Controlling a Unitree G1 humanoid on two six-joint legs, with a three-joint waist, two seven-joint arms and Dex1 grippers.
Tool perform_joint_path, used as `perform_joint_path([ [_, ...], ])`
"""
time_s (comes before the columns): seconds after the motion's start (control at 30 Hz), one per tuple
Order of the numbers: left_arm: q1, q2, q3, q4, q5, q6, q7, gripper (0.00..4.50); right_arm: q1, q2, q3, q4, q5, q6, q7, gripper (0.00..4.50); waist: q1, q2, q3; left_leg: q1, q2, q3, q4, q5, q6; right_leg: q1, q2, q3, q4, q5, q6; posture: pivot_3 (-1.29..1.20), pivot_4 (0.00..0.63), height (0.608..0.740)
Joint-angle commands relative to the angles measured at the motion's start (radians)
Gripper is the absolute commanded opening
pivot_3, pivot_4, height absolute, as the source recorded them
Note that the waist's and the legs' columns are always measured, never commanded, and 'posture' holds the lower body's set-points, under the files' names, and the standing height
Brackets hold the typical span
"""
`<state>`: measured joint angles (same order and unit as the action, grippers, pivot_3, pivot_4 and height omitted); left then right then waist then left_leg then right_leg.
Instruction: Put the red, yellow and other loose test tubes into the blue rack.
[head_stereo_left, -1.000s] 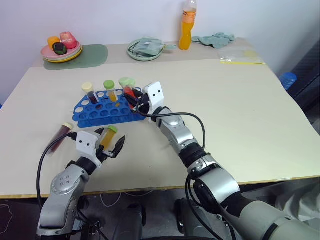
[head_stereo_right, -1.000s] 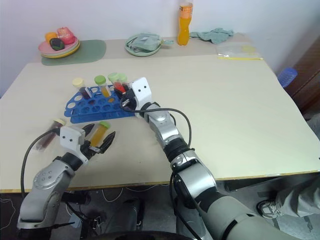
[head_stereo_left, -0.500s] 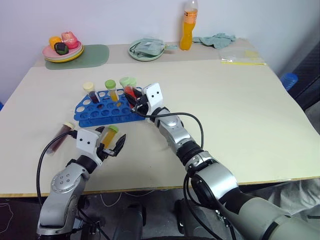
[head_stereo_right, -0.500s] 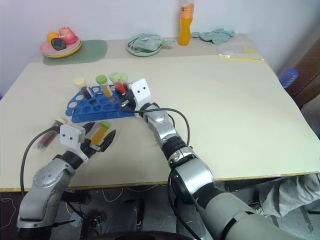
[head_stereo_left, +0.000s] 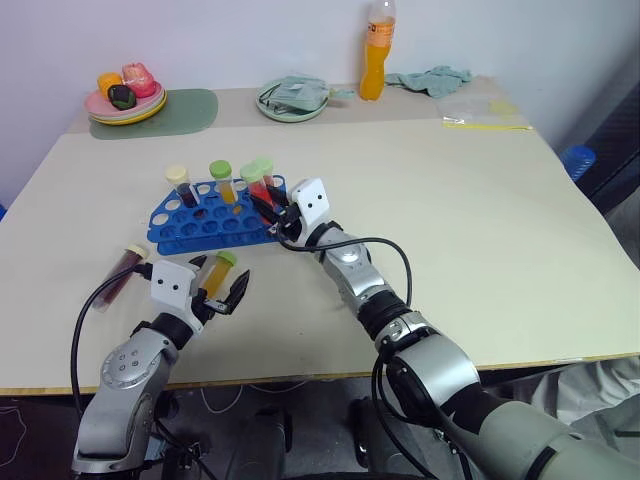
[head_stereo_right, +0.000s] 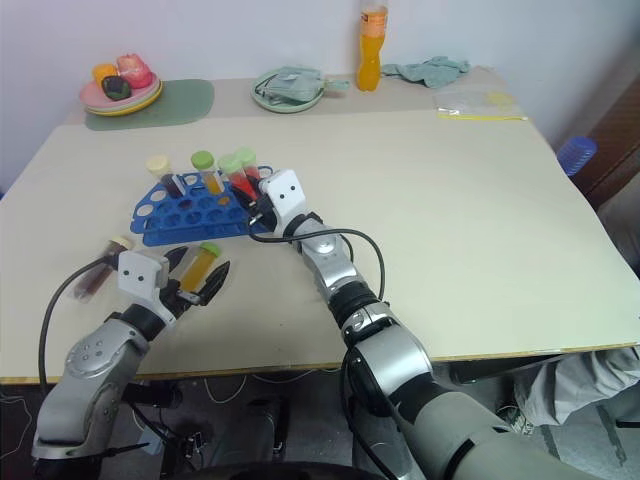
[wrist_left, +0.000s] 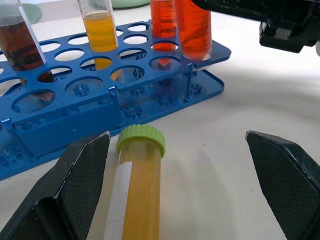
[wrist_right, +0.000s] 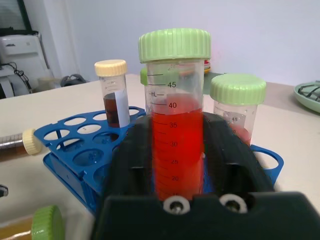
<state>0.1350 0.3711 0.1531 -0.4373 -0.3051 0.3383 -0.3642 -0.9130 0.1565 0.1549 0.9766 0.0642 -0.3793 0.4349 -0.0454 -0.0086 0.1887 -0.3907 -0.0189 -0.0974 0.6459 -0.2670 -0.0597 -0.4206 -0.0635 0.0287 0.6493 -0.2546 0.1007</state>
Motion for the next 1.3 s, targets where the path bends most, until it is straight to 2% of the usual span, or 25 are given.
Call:
perform_joint_path([
  [0.03,-0.009,0.008,0.034,-0.062,-0.009,0.010,0.017,4.50,0.031,0.050,-0.004,-0.055,-0.005,-0.039,-0.014,3.63,-0.001,0.000,0.000,0.000,0.000,0.000,0.000,0.000,0.000,0.000,0.000,0.000,0.000,0.000,0.000,0.00,0.150,0.740],
  [0.07,-0.017,0.009,0.044,-0.075,-0.016,0.027,0.028,4.50,0.028,0.044,-0.006,-0.073,-0.006,-0.031,-0.019,4.26,-0.001,0.000,0.000,0.000,0.000,0.000,0.000,0.000,0.000,0.000,0.000,0.000,0.000,0.000,0.000,0.00,0.150,0.740],
  [0.1,-0.023,0.009,0.057,-0.092,-0.030,0.049,0.039,4.50,0.031,0.037,-0.003,-0.097,-0.008,-0.023,-0.021,4.47,-0.001,0.000,0.000,0.000,0.000,0.000,0.000,0.000,0.000,0.000,0.000,0.000,0.000,0.000,0.000,0.00,0.150,0.740],
  [0.2,-0.052,0.030,0.086,-0.146,-0.062,0.154,0.066,4.50,0.055,0.004,0.016,-0.188,-0.016,0.029,0.004,4.47,0.000,0.000,0.000,0.000,0.000,0.000,0.000,0.000,0.000,0.000,0.000,0.000,0.000,0.000,0.000,0.00,0.150,0.740],
  [0.27,-0.107,0.086,0.105,-0.205,-0.088,0.329,0.102,4.50,0.110,-0.062,0.040,-0.340,-0.004,0.142,0.082,4.47,0.004,0.000,0.000,0.000,0.000,0.000,0.000,0.000,0.000,0.000,0.000,0.000,0.000,0.000,0.000,0.00,0.150,0.740],
  [0.4,-0.255,0.261,0.087,-0.294,-0.088,0.788,0.167,4.50,0.252,-0.269,0.101,-0.683,0.008,0.412,0.273,4.47,0.008,-0.001,0.000,-0.001,-0.002,-0.003,0.002,0.000,0.000,0.002,0.000,-0.002,0.000,0.000,0.001,0.00,0.150,0.740],
  [0.5,-0.405,0.264,0.133,-0.297,-0.174,1.084,0.142,4.50,0.302,-0.371,0.116,-0.831,0.039,0.508,0.367,4.47,0.002,-0.001,0.000,0.000,-0.002,-0.003,0.002,0.000,0.000,0.003,0.000,-0.002,-0.001,-0.001,0.001,0.00,0.150,0.740],
  [0.57,-0.501,0.338,0.087,-0.232,-0.220,1.238,0.126,4.50,0.322,-0.421,0.109,-0.898,0.060,0.558,0.410,4.47,-0.011,-0.002,0.001,0.000,0.000,-0.003,0.002,0.000,0.000,0.003,0.002,-0.002,0.000,-0.001,0.001,0.00,0.150,0.740],
  [0.67,-0.588,0.469,-0.005,-0.122,-0.338,1.276,0.126,4.50,0.339,-0.478,0.104,-0.968,0.081,0.608,0.465,4.47,-0.027,-0.001,0.001,0.002,0.001,-0.005,-0.001,0.000,0.000,0.002,0.004,-0.002,0.002,-0.001,0.000,0.00,0.150,0.740],
  [0.7,-0.616,0.488,-0.019,-0.084,-0.384,1.276,0.138,4.50,0.343,-0.493,0.107,-0.985,0.084,0.613,0.481,4.47,-0.023,0.006,0.006,0.002,0.001,-0.005,-0.001,0.000,0.000,0.002,0.004,-0.001,0.002,-0.001,0.000,0.00,0.150,0.740],
  [0.73,-0.647,0.510,-0.043,-0.048,-0.427,1.276,0.148,4.50,0.347,-0.507,0.112,-1.002,0.087,0.613,0.497,4.47,-0.022,-0.003,0.004,0.004,0.002,-0.004,-0.003,-0.001,0.002,0.003,0.006,0.000,-0.001,-0.004,0.001,0.00,0.150,0.740],
  [0.8,-0.694,0.553,-0.093,0.011,-0.502,1.276,0.168,4.50,0.353,-0.523,0.119,-1.025,0.095,0.620,0.517,4.47,-0.019,-0.003,0.005,0.007,-0.001,-0.008,-0.002,0.000,0.001,0.008,0.002,-0.001,-0.001,-0.004,0.000,0.00,0.150,0.740],
  [0.93,-0.777,0.602,-0.172,0.146,-0.628,1.276,0.229,4.50,0.357,-0.528,0.126,-1.040,0.096,0.623,0.530,4.47,-0.008,-0.004,0.005,0.003,-0.002,-0.010,-0.001,0.000,0.001,0.005,0.001,-0.002,-0.001,-0.004,0.000,0.00,0.150,0.740],
  [1.07,-0.842,0.640,-0.261,0.222,-0.701,1.276,0.267,4.50,0.368,-0.523,0.139,-1.061,0.096,0.623,0.531,4.47,0.001,-0.004,0.005,0.002,-0.002,-0.010,0.000,0.001,0.000,0.003,0.001,-0.002,0.000,-0.004,0.000,0.00,0.150,0.740],
  [1.3,-0.885,0.592,-0.317,0.309,-0.812,1.276,0.378,4.50,0.398,-0.504,0.150,-1.107,0.098,0.649,0.507,4.47,0.004,-0.005,0.005,0.000,-0.002,-0.010,0.000,0.001,-0.001,0.001,0.000,-0.002,0.001,-0.004,0.000,0.00,0.150,0.740],
])
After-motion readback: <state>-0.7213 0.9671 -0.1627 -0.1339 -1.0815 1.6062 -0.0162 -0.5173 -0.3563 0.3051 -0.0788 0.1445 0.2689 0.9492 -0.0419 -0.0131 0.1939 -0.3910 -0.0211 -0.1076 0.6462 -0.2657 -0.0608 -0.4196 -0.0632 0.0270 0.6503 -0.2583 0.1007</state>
